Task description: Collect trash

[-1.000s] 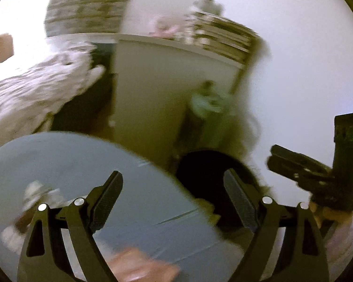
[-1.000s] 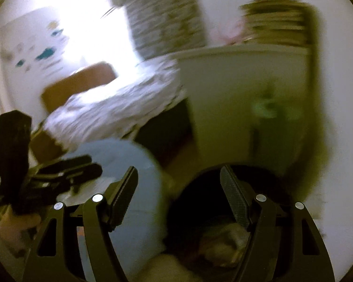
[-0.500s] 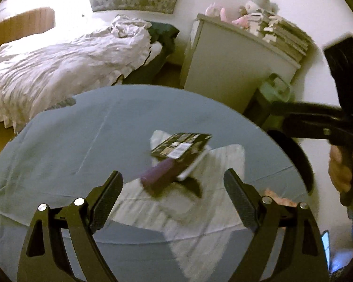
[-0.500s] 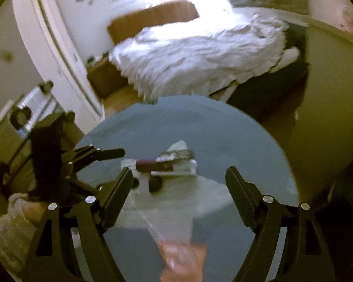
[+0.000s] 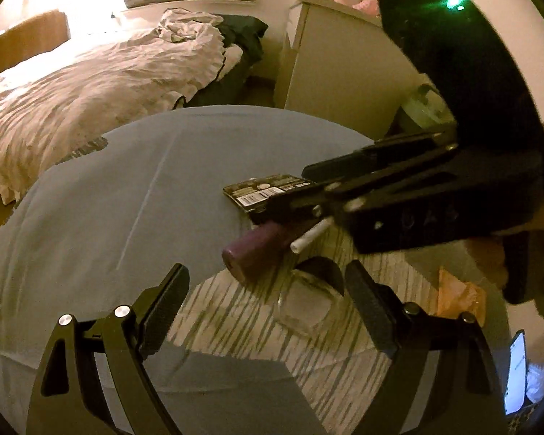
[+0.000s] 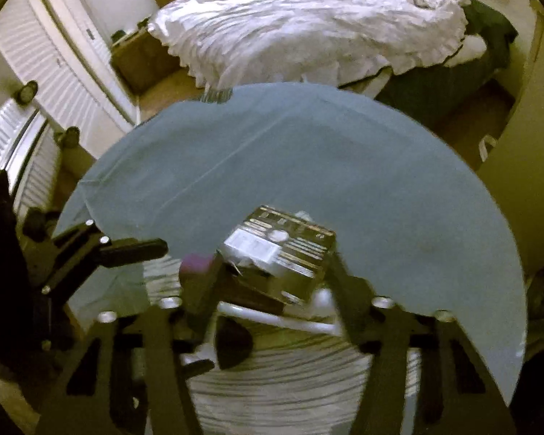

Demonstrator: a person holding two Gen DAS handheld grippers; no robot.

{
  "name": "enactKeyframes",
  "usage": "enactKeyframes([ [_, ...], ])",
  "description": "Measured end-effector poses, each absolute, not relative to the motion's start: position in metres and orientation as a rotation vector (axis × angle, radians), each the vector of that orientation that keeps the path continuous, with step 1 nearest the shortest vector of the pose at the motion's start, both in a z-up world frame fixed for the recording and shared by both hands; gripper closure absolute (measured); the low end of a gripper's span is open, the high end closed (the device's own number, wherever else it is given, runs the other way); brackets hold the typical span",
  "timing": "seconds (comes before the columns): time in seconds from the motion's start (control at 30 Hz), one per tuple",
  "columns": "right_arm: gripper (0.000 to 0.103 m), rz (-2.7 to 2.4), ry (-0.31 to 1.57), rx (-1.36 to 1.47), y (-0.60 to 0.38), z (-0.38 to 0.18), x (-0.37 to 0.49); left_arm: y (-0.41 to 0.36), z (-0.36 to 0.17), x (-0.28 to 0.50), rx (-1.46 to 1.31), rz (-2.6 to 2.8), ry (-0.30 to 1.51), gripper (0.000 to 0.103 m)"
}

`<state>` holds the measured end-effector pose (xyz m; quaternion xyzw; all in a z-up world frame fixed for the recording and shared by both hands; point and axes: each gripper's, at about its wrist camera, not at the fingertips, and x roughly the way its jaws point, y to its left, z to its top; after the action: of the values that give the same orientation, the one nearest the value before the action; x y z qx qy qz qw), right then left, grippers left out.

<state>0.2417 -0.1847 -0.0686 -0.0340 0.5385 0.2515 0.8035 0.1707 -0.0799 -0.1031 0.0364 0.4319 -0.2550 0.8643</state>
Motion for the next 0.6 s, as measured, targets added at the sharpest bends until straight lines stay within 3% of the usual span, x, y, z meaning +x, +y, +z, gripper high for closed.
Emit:
enactKeyframes([
  [0.1,0.086,0.551,1.142,-0.018,-0.200,-0.065,0.241,-0.089,-0.101,0.174,0.110,-0.541,0.896,0.016],
  [0.33,0.088,0.538,1.139,0.107,-0.238,-0.064,0.239,-0.111,-0.112,0.189,0.183,-0.571,0.940,0.018],
  [0.37,0.086,0.538,1.144,0.124,-0.239,-0.064,0.240,-0.111,-0.112,0.189,0.184,-0.575,0.930,0.020],
  [0.4,0.070,0.540,1.151,0.138,-0.239,-0.065,0.242,-0.111,-0.112,0.189,0.184,-0.576,0.927,0.021],
  [0.43,0.045,0.540,1.152,0.149,-0.238,-0.066,0.244,-0.108,-0.111,0.189,0.173,-0.572,0.927,0.023],
  [0.47,0.032,0.536,1.154,0.158,-0.236,-0.067,0.246,-0.104,-0.110,0.189,0.154,-0.569,0.927,0.027],
  [0.5,0.024,0.530,1.164,0.177,-0.233,-0.070,0.249,-0.101,-0.110,0.190,0.131,-0.570,0.927,0.030],
  [0.6,0.024,0.541,1.203,0.165,-0.213,-0.079,0.257,-0.092,-0.109,0.188,0.067,-0.581,0.924,0.031],
])
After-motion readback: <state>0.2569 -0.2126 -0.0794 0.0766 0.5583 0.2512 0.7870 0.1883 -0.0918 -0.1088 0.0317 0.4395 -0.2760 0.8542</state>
